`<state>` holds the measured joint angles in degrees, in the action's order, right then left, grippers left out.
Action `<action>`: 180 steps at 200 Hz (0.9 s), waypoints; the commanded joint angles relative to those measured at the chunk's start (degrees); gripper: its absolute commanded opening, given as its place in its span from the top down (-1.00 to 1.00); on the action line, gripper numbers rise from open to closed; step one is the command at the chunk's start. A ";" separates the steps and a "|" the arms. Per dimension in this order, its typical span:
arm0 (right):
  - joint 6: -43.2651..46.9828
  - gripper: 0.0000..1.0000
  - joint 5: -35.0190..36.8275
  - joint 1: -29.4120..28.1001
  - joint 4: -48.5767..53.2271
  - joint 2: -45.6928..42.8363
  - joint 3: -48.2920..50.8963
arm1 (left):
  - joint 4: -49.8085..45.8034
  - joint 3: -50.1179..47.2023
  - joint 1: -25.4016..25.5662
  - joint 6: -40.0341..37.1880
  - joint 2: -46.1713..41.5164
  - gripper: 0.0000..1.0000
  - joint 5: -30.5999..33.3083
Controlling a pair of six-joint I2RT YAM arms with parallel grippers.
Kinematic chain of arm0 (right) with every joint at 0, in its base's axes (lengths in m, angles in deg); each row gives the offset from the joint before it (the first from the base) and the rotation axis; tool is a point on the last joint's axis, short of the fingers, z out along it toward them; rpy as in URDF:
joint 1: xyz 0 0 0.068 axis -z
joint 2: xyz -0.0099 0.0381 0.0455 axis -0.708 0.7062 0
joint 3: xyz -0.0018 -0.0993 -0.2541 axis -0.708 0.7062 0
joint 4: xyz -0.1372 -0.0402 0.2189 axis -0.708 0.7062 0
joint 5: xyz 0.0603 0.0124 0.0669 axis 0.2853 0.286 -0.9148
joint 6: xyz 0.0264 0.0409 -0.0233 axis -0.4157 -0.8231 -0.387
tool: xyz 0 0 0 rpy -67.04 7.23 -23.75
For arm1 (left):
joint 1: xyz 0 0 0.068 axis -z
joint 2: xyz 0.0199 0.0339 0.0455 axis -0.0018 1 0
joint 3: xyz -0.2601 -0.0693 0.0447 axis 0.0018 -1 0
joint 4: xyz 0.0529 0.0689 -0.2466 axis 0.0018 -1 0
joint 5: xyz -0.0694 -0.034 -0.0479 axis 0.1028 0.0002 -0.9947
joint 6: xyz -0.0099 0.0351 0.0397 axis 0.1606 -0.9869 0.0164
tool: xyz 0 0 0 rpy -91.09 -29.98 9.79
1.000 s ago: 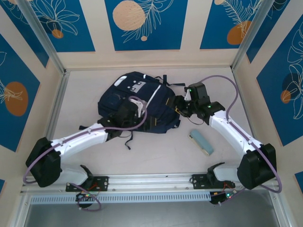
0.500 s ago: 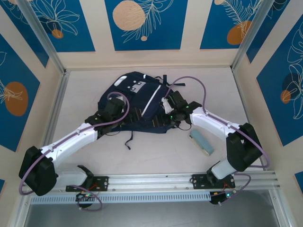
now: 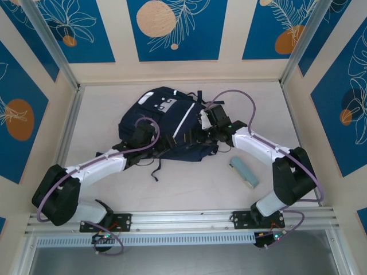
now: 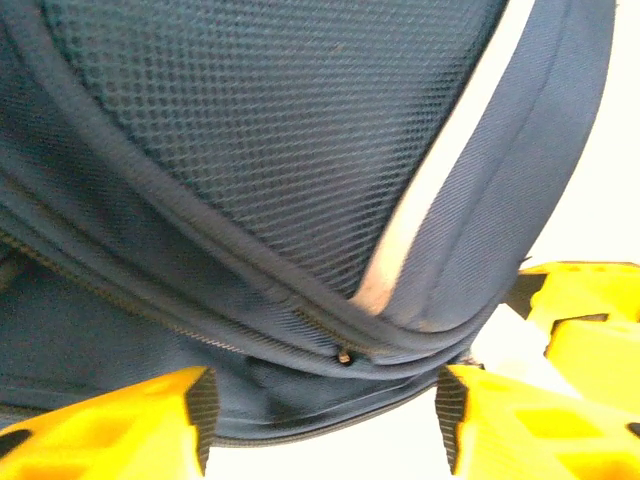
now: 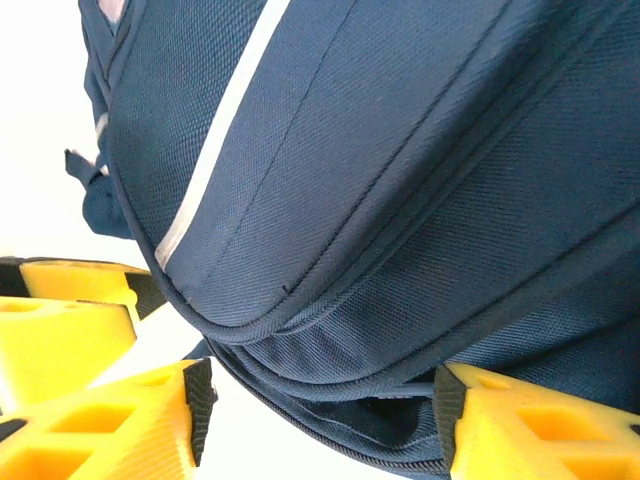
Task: Pack the student bag
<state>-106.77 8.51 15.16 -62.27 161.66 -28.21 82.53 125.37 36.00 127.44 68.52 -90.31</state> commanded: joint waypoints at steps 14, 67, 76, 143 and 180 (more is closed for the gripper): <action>-4.69 -0.19 -1.88 1.42 -3.82 -4.36 3.38 | 4.04 0.28 0.02 3.49 -0.85 -0.01 -0.33; -4.64 -0.17 -1.44 2.53 -4.47 -5.80 5.20 | 6.94 -0.48 0.36 9.89 1.15 0.00 -0.35; -4.73 -0.16 -1.50 2.54 -4.52 -5.88 5.31 | 7.56 -0.59 0.34 11.41 1.70 0.00 -0.09; -5.52 -0.16 -1.13 2.60 -5.19 -6.88 6.11 | 7.68 -1.64 0.35 19.70 3.48 0.00 3.80; -5.23 -0.15 -0.98 2.60 -5.55 -6.90 6.31 | 8.57 -1.50 0.15 21.14 4.62 0.07 4.44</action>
<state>-111.63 8.07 17.46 -66.86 156.33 -22.72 89.39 124.23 36.11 146.44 71.58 -87.60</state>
